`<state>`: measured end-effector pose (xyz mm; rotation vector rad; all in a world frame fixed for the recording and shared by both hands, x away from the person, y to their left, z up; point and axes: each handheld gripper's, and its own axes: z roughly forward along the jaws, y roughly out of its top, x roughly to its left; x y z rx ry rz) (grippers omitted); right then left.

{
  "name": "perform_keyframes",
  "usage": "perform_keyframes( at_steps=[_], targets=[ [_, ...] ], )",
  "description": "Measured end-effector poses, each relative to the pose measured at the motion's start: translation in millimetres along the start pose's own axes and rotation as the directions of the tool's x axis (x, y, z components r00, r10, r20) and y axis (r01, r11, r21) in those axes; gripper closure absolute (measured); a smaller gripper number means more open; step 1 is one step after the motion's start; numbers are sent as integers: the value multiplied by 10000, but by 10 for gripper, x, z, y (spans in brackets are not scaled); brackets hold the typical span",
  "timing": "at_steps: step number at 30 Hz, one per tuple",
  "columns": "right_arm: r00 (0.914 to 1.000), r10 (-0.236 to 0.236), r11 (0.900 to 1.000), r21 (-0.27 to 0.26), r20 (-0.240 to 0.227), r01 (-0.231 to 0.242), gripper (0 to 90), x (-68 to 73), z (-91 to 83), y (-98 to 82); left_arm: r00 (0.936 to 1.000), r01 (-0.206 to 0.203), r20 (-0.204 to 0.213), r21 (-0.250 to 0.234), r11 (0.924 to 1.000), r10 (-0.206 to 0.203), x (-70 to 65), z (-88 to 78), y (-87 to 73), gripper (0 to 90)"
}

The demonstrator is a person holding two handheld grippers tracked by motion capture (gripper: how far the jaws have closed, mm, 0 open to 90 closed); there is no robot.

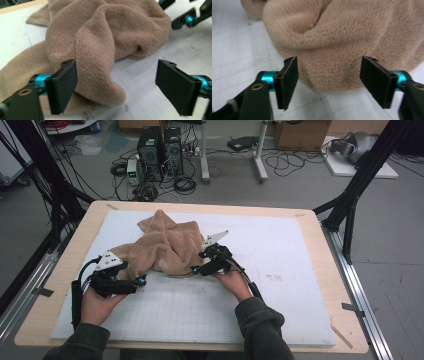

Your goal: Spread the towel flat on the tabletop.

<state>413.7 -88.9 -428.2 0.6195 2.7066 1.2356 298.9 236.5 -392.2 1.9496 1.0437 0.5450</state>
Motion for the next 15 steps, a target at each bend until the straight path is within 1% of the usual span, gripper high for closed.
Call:
perform_keyframes(
  at_steps=[1,2,3,4,5,6,7,8,9,10,11,12,13,14,15],
  targets=[
    [10000,0,10000,0,0,0,358,0,0,0,10000,7,-17,4,10000,-7,13,24,12,211],
    [9998,146,9997,178,-122,-144,405,-19,55,-29,10000,-16,-53,43,10000,16,25,48,22,262],
    [9998,146,9997,178,-122,-144,405,-19,55,-29,10000,-28,-55,49,10000,28,40,78,29,262],
    [9996,248,9994,256,-150,-244,433,-31,77,-44,10000,1,-69,108,9999,-1,57,115,32,283],
    [9994,281,9993,252,-209,-276,492,-46,105,-60,9999,17,-122,297,9996,-14,78,152,29,374],
    [9996,230,9995,217,-189,-225,532,-49,110,-59,10000,13,-89,458,9990,-9,101,193,22,406],
    [9996,230,9995,217,-189,-225,532,-49,110,-59,10000,61,-56,605,9981,-58,117,236,13,406],
    [9996,121,9997,203,-239,-117,623,-51,117,-56,10000,-35,-2,855,9963,36,133,272,6,520],
    [9997,55,9997,247,-246,-49,679,-55,113,-54,9999,-166,-27,1050,9943,169,137,307,-2,583],
    [9997,55,9997,247,-246,-49,679,-55,113,-54,9997,-245,-60,1195,9925,254,135,344,-10,583],
    [9994,54,9998,168,-338,-49,777,-76,90,-53,9995,-323,17,1364,9901,324,137,372,-16,675],
    [9987,204,9997,141,-461,-198,798,-86,73,-55,9993,-381,28,1480,9882,381,136,392,-24,737],
    [9987,204,9997,141,-461,-198,798,-86,73,-55,9990,-439,8,1531,9872,443,133,402,-29,737],
    [9982,287,9996,101,-536,-282,809,-101,52,-60,9988,-495,34,1558,9865,496,135,399,-29,791],
    [9981,279,9996,49,-541,-277,824,-115,-7,-66,9989,-465,65,1483,9879,460,134,390,-26,823]
  ],
)
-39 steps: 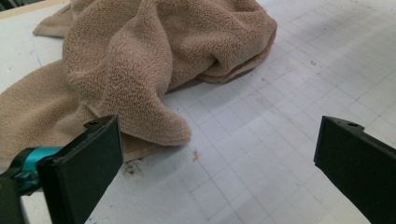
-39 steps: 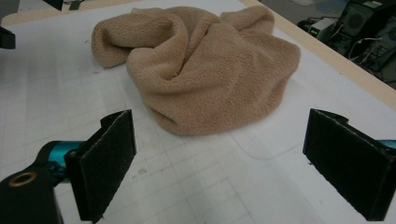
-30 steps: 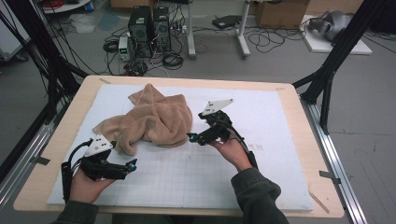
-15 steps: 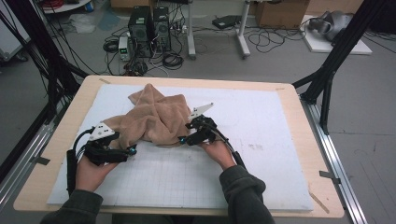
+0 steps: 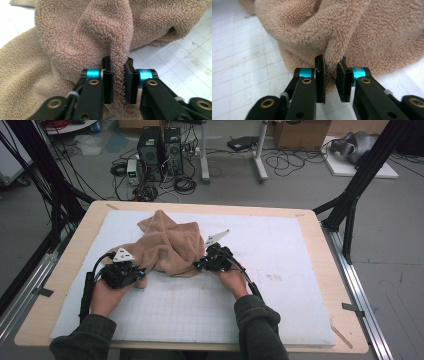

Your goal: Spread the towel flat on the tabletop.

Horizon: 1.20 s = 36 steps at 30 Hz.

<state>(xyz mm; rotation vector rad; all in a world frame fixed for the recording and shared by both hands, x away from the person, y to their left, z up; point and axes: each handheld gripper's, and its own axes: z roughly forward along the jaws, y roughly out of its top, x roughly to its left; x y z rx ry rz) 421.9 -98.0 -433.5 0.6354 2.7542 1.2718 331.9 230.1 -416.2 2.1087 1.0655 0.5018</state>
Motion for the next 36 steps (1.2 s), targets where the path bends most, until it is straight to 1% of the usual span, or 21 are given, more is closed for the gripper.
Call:
perform_keyframes(
  at_steps=[4,5,6,7,9,10,11,12,14,15,16,18,19,21,23,25,26,29,31,33,36],
  targets=[
    [9997,-186,9994,-283,178,191,830,13,-208,8,9999,-31,107,-336,9994,35,-22,-99,4,830],
    [9997,-186,9994,-283,178,191,830,13,-208,8,9999,-51,134,-426,9991,57,-26,-135,5,830],
    [9991,-292,9984,-476,319,307,830,27,-349,20,9999,-40,134,-550,9985,48,-35,-169,4,830],
    [9991,-292,9984,-476,319,307,830,27,-349,20,9998,-26,197,-657,9978,39,-47,-211,5,830],
    [9988,-398,9956,-836,273,420,830,72,-599,30,9993,-3,377,-1002,9950,41,-84,-298,14,830],
    [9988,-398,9956,-836,273,420,830,72,-599,30,9989,-18,472,-1166,9932,74,-112,-341,24,830],
    [9971,-633,9946,-796,428,665,830,113,-774,32,9985,-106,511,-1280,9917,172,-143,-383,38,830],
    [9971,-633,9946,-796,428,665,830,113,-774,32,9979,-145,611,-1387,9902,232,-178,-421,55,830],
    [9948,-882,9927,-778,515,921,830,152,-956,17,9963,-331,735,-1589,9867,453,-256,-499,92,831],
    [9933,-974,9910,-856,626,1026,830,187,-1136,-17,9940,-547,838,-1751,9830,702,-344,-569,120,831],
    [9922,-1052,9903,-845,667,1107,830,207,-1224,-40,9926,-662,880,-1818,9811,833,-390,-601,127,832],
    [9913,-1094,9902,-789,729,1151,830,231,-1306,-66,9916,-692,944,-1864,9800,879,-434,-626,130,834],
    [9895,-1190,9901,-645,819,1245,830,283,-1459,-130,9900,-718,1058,-1914,9789,932,-476,-651,130,834],
    [9878,-1244,9902,-516,938,1296,830,330,-1584,-203,9845,-1007,1217,-1944,9757,1259,-620,-706,106,835],
    [9895,-1161,9911,-553,857,1211,829,373,-1685,-288,9824,-1044,1327,-1929,9756,1314,-664,-719,91,835],
    [9910,-1083,9919,-580,792,1130,829,397,-1724,-332,9773,-1141,1561,-1838,9763,1435,-740,-743,47,835],
    [9912,-1060,9922,-578,798,1108,829,445,-1777,-428,9747,-1234,1629,-1789,9761,1531,-775,-754,19,836],
    [9921,-1000,9938,-411,765,1033,829,490,-1778,-531,9708,-1351,1759,-1606,9777,1630,-847,-754,-72,836],
    [9943,-906,9955,-228,571,920,826,534,-1687,-674,9686,-1361,1886,-1435,9803,1621,-870,-726,-133,836],
    [9957,-778,9966,-232,505,790,825,541,-1645,-721,9673,-1298,2012,-1290,9831,1541,-876,-677,-188,835],
    [9994,-318,9992,-244,105,320,818,529,-1468,-897,9656,-1147,2200,-1167,9865,1383,-857,-590,-272,828]
  ],
)
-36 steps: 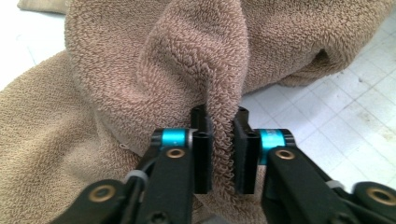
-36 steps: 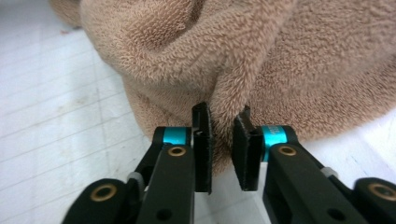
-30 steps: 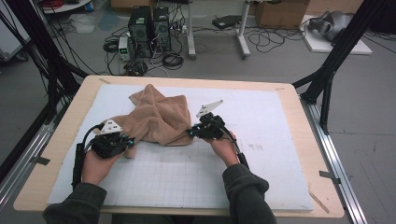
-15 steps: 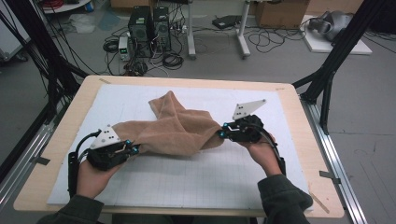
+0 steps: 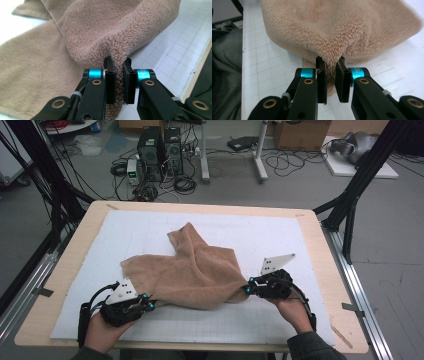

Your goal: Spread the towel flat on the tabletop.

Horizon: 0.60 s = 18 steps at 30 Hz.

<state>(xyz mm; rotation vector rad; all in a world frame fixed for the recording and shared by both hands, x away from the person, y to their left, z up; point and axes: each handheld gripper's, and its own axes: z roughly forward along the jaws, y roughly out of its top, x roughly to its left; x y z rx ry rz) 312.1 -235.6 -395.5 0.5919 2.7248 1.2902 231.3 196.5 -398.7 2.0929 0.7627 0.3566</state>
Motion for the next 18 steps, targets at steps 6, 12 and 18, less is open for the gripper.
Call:
perform_keyframes(
  at_steps=[6,12,18],
  targets=[
    [9997,237,9995,189,-64,-236,736,6,122,-138,9997,234,44,-245,9994,-233,39,2,21,573],
    [9994,333,9991,-279,103,-330,614,75,-5,-125,10000,6,97,-478,9989,-1,66,-61,249,440],
    [9978,290,9972,-710,604,-247,543,44,-171,-16,9993,-239,266,-714,9972,259,105,-24,497,394]
  ],
)
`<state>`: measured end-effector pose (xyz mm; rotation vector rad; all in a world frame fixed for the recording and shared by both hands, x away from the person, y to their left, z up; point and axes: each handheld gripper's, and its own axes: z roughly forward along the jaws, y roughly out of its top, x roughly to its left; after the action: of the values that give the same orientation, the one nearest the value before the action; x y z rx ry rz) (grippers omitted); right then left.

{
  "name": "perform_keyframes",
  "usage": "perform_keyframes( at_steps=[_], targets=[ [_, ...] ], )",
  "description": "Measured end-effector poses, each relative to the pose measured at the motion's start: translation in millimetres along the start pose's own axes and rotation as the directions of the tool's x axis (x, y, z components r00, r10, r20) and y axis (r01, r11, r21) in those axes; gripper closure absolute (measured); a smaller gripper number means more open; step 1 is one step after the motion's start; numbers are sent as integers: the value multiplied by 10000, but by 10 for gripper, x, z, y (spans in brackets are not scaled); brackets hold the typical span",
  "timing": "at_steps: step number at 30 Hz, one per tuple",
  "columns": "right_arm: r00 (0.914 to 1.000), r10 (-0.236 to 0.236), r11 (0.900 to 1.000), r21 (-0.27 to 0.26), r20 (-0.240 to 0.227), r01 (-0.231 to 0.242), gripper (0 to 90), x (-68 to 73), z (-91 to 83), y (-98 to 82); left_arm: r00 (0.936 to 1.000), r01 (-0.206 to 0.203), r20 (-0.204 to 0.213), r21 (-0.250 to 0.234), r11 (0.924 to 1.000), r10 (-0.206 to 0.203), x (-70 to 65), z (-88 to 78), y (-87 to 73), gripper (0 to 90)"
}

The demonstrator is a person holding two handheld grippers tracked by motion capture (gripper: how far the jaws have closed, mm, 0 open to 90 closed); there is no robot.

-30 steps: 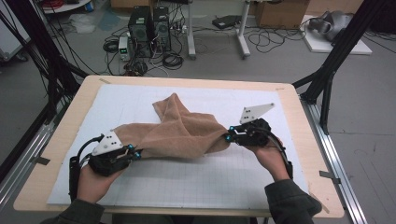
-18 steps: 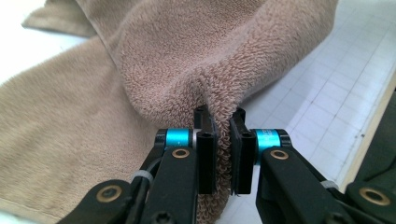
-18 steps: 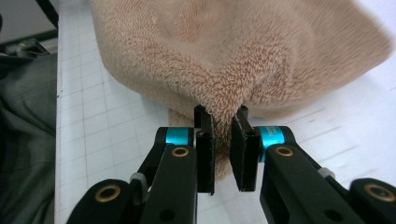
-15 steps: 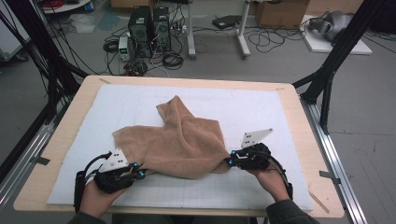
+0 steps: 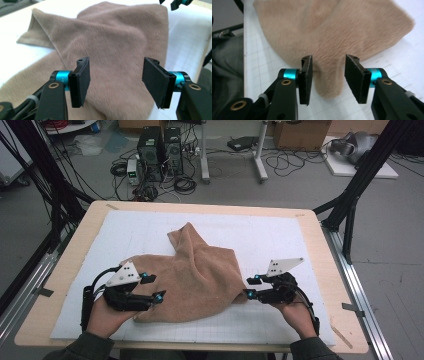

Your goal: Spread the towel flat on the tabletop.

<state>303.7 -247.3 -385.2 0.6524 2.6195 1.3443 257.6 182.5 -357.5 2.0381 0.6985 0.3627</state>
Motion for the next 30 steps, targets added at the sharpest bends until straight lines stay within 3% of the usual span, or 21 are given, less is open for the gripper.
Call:
perform_keyframes(
  at_steps=[5,8,10,12,16,17,18,20,22,23,25,28,30],
  targets=[
    [9998,-1,9999,-107,194,3,517,-68,16,61,9997,-10,-237,149,9999,14,140,214,57,397],
    [9991,166,9998,138,394,-171,426,-146,216,81,9996,89,-261,510,9987,-76,264,410,58,406],
    [9989,307,9993,201,356,-314,423,-171,272,76,9991,381,-222,655,9971,-367,346,543,55,405],
    [9985,513,9976,466,203,-522,428,-248,432,49,9976,537,-470,824,9951,-500,405,672,43,405],
    [9973,704,9944,769,217,-719,442,-292,546,13,9977,597,-409,1757,9826,-533,498,913,-28,442],
    [9960,883,9909,1004,155,-895,485,-306,599,-3,9978,604,-396,1979,9784,-536,514,962,-49,478],
    [9960,883,9909,1004,155,-895,485,-306,599,-3,9978,614,-369,2171,9742,-546,529,1007,-67,478],
    [9964,853,9886,1246,39,-851,567,-311,636,-11,9978,654,-114,2408,9684,-646,549,1077,-101,540],
    [9968,789,9879,1347,-125,-765,636,-302,657,-9,9982,577,-12,2628,9631,-595,545,1128,-123,607],
    [9977,657,9880,1412,-194,-623,699,-287,674,-5,9983,566,-27,2617,9635,-579,544,1133,-126,678],
    [9975,668,9871,1475,-247,-625,743,-274,685,-6,9984,538,19,2579,9647,-562,542,1121,-123,772],
    [9972,714,9871,1454,-221,-675,773,-282,660,-3,9993,367,-71,2576,9655,-360,521,1067,-107,815],
    [9985,547,9889,1386,13,-543,778,-279,598,15,9991,314,-332,2246,9739,-245,474,957,-80,820]
  ],
)
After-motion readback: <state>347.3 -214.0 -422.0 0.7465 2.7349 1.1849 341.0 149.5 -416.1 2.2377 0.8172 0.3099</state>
